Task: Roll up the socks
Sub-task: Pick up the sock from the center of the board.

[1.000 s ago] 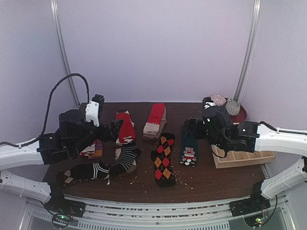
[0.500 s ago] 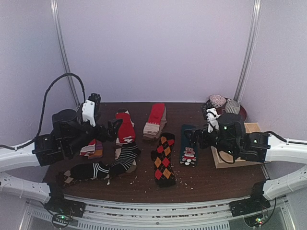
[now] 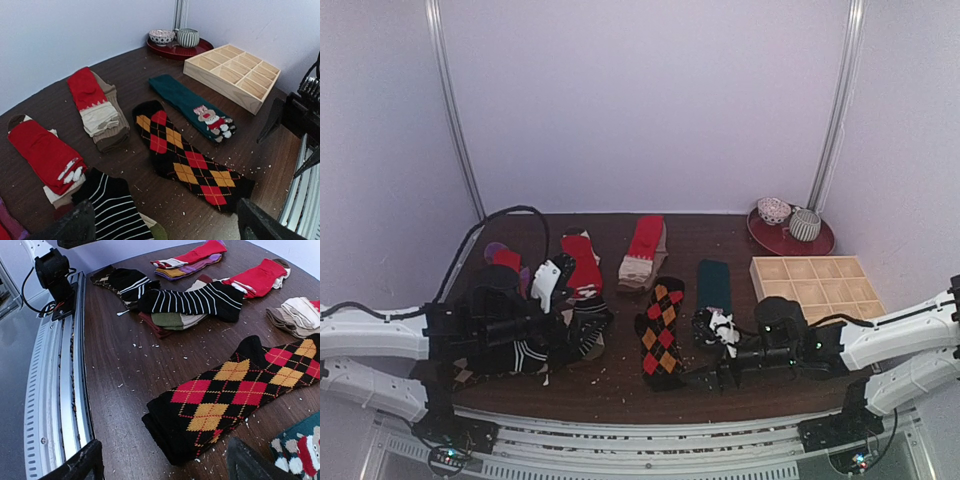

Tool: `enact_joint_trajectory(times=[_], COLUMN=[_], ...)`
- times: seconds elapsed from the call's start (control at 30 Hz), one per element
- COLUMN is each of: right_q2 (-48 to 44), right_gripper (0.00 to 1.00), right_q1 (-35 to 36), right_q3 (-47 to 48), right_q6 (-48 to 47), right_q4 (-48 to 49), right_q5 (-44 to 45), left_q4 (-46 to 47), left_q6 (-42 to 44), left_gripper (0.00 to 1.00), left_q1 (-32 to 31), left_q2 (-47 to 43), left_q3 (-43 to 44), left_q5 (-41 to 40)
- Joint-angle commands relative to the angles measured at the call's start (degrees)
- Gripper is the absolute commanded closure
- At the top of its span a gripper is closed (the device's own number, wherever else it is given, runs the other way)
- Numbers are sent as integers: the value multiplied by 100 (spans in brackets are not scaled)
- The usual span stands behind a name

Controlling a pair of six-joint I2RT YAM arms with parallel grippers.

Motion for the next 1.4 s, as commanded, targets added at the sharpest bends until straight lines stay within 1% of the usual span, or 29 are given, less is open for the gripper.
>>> enact_joint_trajectory(times=[0.0,0.17,0.33,0.8,0.97,1.17,1.2,1.27,1.3,1.33,1.37], right_q2=[458,1110,1535,2338,2529,2760,2804,2898,2934,2957,2981], right_gripper=[17,21,24,30,35,42,45,56,67,76,81], right_q1=[107,367,413,371,231,160,156,147,147,140,120], right_q3=[-35,329,485,783,846,946,966,1052,1102,1166,1229], right_q6=[-312,-944,-1388,-1845,-1840,-1734,-1705,-1620,-1567,-1489,-1400], right_q4=[752,348,348,589,544,169,141,-8,-88,-199,-341], right_q5=[-447,-55,105,335,306,211,194,134,119,107,59], left_q4=[619,874,1161,1261,1249,1248,1280,1350,1390,1438,1486], left_q6=[-84,-139,-182,-242,-219,-160,-151,-102,-84,-62,-29], left_gripper=[2,2,2,2,2,2,2,3,4,5,7], left_q1=[2,2,2,1,2,2,2,2,2,2,2], left_q2=[203,365,440,611,628,526,507,471,466,472,485], left_q3=[-154,-380,-640,-817,-798,-821,-844,-892,-912,-931,-950], left_q5=[424,477,579,560,633,729,753,850,902,977,1057])
